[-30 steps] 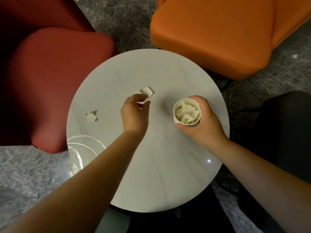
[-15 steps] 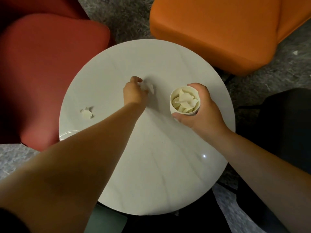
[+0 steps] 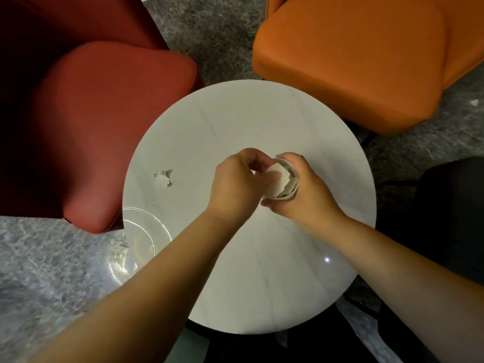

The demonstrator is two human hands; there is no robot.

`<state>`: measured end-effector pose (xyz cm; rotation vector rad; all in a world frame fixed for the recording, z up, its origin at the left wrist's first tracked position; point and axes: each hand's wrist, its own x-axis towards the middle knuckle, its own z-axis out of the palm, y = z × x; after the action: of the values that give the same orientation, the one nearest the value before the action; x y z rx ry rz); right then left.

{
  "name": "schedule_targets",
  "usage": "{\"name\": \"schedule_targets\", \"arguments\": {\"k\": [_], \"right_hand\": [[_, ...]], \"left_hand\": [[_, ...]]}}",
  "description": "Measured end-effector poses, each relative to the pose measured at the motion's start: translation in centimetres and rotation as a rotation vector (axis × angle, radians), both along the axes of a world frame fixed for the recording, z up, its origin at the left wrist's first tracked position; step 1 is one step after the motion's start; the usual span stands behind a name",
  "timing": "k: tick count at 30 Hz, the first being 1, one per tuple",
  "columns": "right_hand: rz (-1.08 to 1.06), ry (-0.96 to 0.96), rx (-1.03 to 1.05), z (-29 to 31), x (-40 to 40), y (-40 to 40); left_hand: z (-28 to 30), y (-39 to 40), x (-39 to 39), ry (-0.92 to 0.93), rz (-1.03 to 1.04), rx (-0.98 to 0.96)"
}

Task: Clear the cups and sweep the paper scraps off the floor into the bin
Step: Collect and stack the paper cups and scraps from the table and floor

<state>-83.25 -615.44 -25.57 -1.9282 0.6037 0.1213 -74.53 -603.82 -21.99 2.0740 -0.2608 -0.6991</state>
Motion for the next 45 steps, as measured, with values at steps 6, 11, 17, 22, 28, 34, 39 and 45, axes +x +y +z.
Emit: {"name": "schedule_targets", "arguments": {"k": [6,11,17,22,28,34,39,45], "right_hand": [[0.033,-0.013,-0.025,0.5,0.9,1.8],[0.089,-0.012,-0.049,0.6,1.6,3.0],[0.118,-0.005,-0.041,0.3,2.6,4.0],[0.113,-0.034,-0.047,-0.1,3.7,5.0],[0.092,-0.028,-0.03,-0.5,4.4,5.5],[0.087,0.006,-0.043,-0.8,4.3,5.4],[0.054,0.018,-0.039,-1.1,3.8,5.4],[0.03,0.016,-0.045,-1.0,3.1,5.1]], "left_hand": [[-0.6,1.6,0.0,-0.181,-0.033,0.179],[-1.2,2.8,0.6,-0.168,-0.016,0.277],[-2.0,4.7,1.4,-0.088,0.037,0.193],[-1.8,6.8,2.1,-0.109,0.109,0.083],[-4.9,11.4,5.4,-0.225,0.348,0.181],[-9.8,15.9,9.1,-0.157,0.275,0.433],[-11.4,15.5,10.6,-0.155,0.21,0.487],[-11.6,14.7,9.9,-0.122,0.204,0.453]]}}
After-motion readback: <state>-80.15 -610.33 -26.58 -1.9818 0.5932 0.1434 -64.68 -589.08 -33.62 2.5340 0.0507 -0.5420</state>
